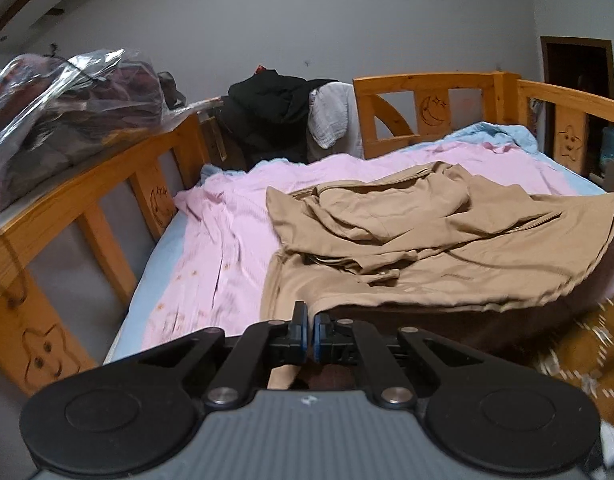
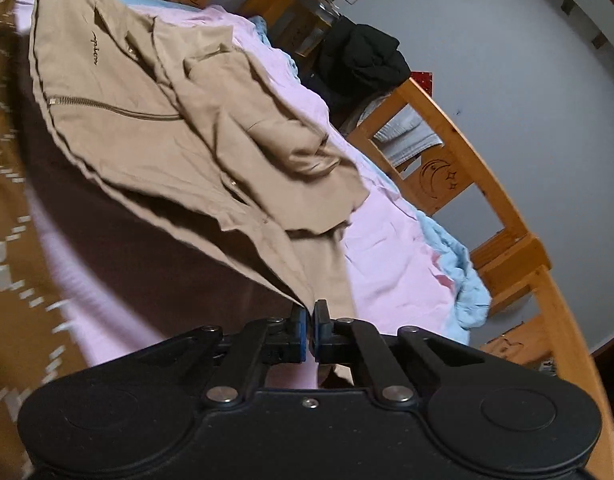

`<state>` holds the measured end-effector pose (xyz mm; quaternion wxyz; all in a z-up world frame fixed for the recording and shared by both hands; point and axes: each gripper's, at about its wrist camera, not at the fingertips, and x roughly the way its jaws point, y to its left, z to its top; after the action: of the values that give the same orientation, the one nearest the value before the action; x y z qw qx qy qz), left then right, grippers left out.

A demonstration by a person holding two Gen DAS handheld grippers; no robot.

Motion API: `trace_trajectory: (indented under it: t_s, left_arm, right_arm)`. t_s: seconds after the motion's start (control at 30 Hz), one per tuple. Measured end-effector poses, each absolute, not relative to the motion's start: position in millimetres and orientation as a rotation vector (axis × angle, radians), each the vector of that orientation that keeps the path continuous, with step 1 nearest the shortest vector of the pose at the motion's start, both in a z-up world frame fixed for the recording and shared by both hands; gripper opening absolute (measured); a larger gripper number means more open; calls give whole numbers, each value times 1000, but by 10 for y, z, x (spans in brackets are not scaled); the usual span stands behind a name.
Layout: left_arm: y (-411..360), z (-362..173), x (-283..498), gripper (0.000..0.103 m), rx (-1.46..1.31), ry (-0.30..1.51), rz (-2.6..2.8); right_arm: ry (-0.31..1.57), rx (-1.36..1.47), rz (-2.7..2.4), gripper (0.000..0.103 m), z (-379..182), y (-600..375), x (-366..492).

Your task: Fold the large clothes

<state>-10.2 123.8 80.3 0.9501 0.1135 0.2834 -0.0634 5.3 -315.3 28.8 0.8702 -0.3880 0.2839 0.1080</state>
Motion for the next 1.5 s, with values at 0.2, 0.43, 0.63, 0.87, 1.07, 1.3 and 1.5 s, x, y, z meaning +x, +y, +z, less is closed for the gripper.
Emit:
trace_trajectory:
  t_s: [0.2, 0.43, 0.63, 0.87, 1.07, 1.3, 1.5]
  left_arm:
    - [1327, 942, -188, 2, 202, 570, -151]
    - [1231, 1189, 832, 2, 171, 605, -113]
    - [1208, 959, 1998, 3, 139, 753, -57]
    - [1080, 292, 2684, 3, 255, 884, -12]
    - [1229, -69, 2900, 3, 125, 954, -32]
    - [1557, 127, 2694, 58, -101, 912, -9]
    - [1313, 352, 2102, 76, -81, 698, 110]
  right_arm:
    - [628, -721, 222, 2, 657, -3163, -257]
    - [598, -666, 119, 3, 835, -3106, 562]
    - [654, -678, 82, 4, 540, -3047, 1618]
    - [750, -720, 96, 5, -112, -2913, 2499]
    - [760, -682, 80, 16, -510, -2892, 2756]
    - [598, -355, 22, 68, -162, -3268, 2419]
    - [499, -194, -35, 84, 52, -3410, 1944]
